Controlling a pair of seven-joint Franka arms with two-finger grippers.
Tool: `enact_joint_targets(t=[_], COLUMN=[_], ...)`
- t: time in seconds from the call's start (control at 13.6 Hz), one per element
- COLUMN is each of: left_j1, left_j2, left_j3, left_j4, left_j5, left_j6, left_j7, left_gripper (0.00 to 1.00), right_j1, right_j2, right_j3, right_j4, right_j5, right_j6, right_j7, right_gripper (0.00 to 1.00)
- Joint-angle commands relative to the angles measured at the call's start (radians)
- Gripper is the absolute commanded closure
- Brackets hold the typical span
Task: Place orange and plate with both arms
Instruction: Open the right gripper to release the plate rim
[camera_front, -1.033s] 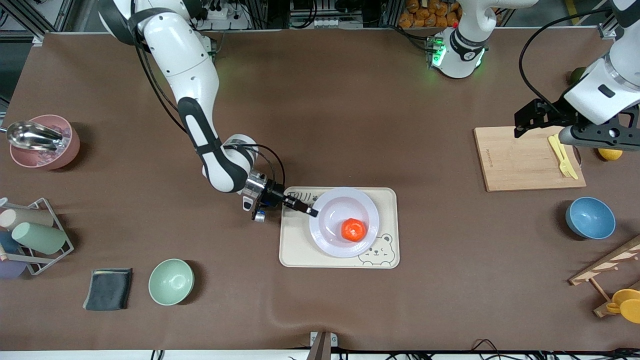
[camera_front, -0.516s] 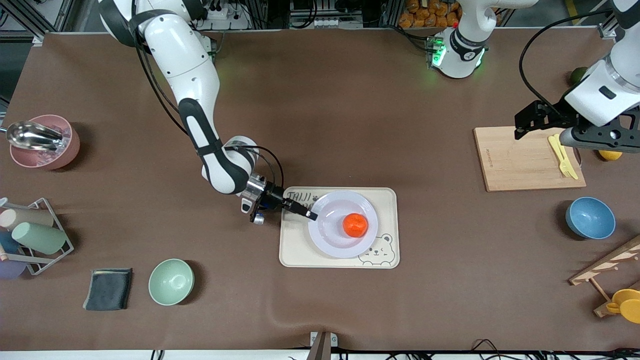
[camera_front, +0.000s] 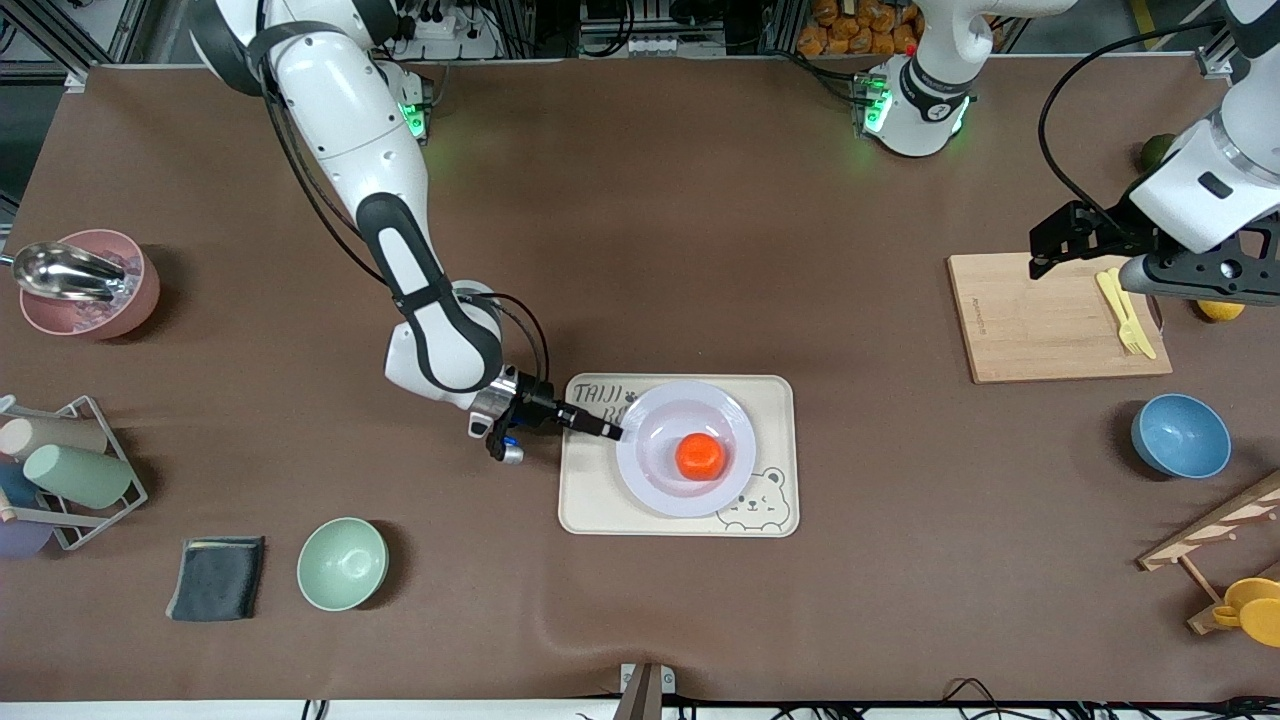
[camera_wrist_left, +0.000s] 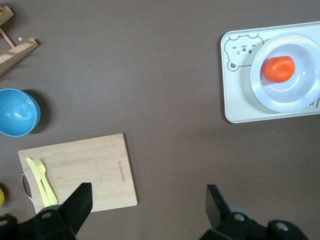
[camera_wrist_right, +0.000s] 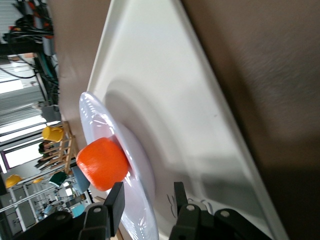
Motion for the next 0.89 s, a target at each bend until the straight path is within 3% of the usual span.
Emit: enact_joint_targets(t=[0.0, 0.22, 0.3, 0.59, 0.81], left_j1=[0.001, 0.001, 0.001, -0.001, 0.001], left_j2=[0.013, 0.013, 0.013, 0.013, 0.013], left_j3=[0.002, 0.002, 0.002, 0.002, 0.002], left_j4=[0.027, 0.027, 0.027, 0.027, 0.027], left_j5=[-0.015, -0.015, -0.015, -0.014, -0.014], left_j6=[-0.004, 0.004, 0.005, 0.007, 0.007], left_j7=[0.001, 0.001, 0.003, 0.006, 0.006], left_gripper=[0.0, 0.0, 0.0, 0.0, 0.0], right_j1=[-0.045, -0.113, -0.14, -0.255, -0.366], right_j2=[-0.041, -0.06, -0.064, -0.095, -0.101], right_j3=[0.012, 0.011, 0.011, 0.009, 0.012], right_j4=[0.005, 0.046, 0.06, 0.063, 0.107], right_j5=[-0.211, -0.387, -0.448, -0.621, -0.828], right_j6=[-0.015, -0.163, -0.209, -0.337, -0.446], right_j7=[0.213, 0.376, 0.407, 0.418, 0.41], right_gripper=[0.53, 0.48, 0.33, 0.08, 0.04])
